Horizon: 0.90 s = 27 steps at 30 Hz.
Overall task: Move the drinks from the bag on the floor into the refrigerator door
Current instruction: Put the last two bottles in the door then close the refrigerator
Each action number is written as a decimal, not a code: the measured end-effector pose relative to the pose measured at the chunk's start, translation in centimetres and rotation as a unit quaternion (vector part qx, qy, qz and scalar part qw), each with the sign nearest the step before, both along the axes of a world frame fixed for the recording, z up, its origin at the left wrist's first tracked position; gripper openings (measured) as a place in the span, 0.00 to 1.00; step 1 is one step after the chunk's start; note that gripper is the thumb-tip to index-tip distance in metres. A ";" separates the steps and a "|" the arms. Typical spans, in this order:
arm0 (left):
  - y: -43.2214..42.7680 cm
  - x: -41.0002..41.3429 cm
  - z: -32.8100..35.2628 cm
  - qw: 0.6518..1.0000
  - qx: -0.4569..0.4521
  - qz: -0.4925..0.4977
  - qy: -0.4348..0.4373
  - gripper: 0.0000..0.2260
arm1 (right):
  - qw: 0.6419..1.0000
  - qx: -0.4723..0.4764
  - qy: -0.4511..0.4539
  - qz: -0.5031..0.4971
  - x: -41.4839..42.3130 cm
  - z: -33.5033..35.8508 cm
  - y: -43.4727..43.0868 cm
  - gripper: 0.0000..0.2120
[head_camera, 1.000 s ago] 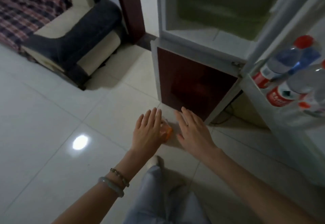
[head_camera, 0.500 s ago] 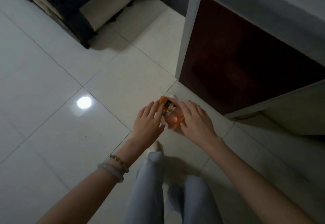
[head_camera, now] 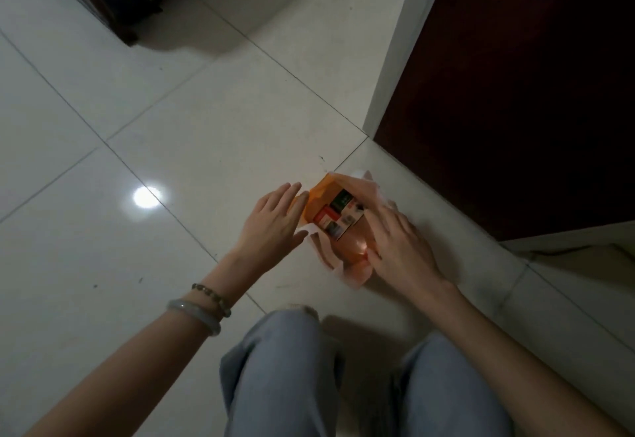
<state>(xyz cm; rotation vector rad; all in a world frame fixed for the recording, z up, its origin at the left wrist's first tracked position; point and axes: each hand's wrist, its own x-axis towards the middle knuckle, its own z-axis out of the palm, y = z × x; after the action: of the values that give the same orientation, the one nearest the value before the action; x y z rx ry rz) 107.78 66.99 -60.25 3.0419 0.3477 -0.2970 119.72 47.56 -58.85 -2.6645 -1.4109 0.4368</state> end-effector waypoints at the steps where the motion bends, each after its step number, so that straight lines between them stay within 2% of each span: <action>1: 0.1 0.3 -1.8 1.000 -0.002 -0.014 -0.003 0.31 | 1.000 0.002 0.000 0.000 0.1 -1.5 0.2 0.27; 8: -0.1 3.1 -9.7 0.986 -0.004 -0.138 -0.094 0.26 | 0.999 0.037 -0.019 0.007 2.1 -7.8 1.1 0.29; 11: -1.1 4.9 -11.9 0.980 -0.028 -0.170 -0.101 0.28 | 0.998 0.042 -0.040 -0.002 3.0 -8.4 0.3 0.31; 13: -2.4 6.3 -13.5 0.976 -0.042 -0.208 -0.046 0.32 | 0.997 0.047 -0.046 -0.028 3.4 -8.6 -0.7 0.30; 17: -4.6 9.5 -16.6 0.948 0.053 -0.304 0.080 0.33 | 0.996 0.041 -0.058 -0.047 3.4 -9.1 -2.7 0.33; 20: -5.4 10.8 -19.4 0.934 0.079 -0.326 0.123 0.34 | 0.995 0.057 -0.061 -0.058 2.9 -9.5 -3.4 0.32; 22: -5.6 10.9 -20.9 0.936 0.082 -0.306 0.151 0.31 | 0.993 0.068 -0.067 -0.069 2.9 -9.5 -3.8 0.31; 24: -5.7 10.7 -21.5 0.934 0.095 -0.313 0.147 0.27 | 0.991 0.078 -0.077 -0.082 3.1 -9.4 -4.2 0.30; 27: -5.5 10.8 -22.0 0.936 0.095 -0.324 0.102 0.29 | 0.985 0.101 -0.092 -0.104 3.5 -9.0 -4.6 0.28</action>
<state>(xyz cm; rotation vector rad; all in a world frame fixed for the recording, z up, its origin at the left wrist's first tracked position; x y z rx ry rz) 118.60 61.52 -82.20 3.2213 -0.6802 -0.6457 123.21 42.96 -67.90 -2.7010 -1.1286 0.0265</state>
